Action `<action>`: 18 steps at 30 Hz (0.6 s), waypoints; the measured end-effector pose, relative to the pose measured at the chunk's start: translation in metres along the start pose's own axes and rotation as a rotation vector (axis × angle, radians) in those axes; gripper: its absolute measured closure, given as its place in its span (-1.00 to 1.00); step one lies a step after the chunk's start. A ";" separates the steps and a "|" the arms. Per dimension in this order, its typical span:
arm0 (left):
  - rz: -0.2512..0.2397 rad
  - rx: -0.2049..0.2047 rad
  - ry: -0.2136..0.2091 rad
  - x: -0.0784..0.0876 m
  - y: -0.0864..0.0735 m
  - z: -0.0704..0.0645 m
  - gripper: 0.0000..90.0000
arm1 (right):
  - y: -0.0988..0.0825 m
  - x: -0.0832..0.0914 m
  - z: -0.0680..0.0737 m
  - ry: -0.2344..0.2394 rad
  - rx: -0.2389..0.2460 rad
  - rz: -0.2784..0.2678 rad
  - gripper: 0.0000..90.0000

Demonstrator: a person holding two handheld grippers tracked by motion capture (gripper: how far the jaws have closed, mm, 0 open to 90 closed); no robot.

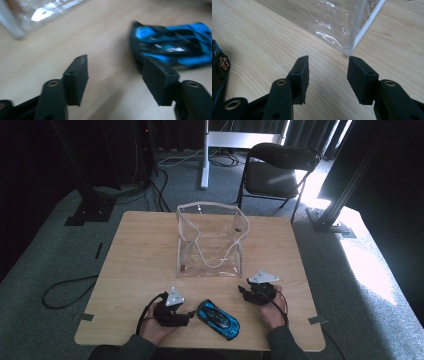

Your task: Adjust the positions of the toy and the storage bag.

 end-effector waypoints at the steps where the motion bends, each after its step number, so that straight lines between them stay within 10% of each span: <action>1: 0.007 -0.007 -0.015 -0.001 -0.004 -0.005 -0.21 | 0.000 0.000 0.000 0.001 -0.001 -0.002 0.14; 9: 0.080 -0.053 0.043 -0.022 -0.014 -0.018 -0.35 | -0.002 0.000 0.002 0.003 0.007 0.008 0.13; 18: 0.040 -0.008 0.100 -0.060 0.023 -0.015 -0.23 | -0.012 0.004 0.005 -0.002 0.033 0.037 0.13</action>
Point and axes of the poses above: each handheld gripper's, and its own axes: x roughly backward along the jaws, y roughly out of its top, z roughly to its left, the point moved 4 cm from there along -x, roughly forward along the jaws, and after that the axes turned 4 degrees about x, right-handed, at the moved point
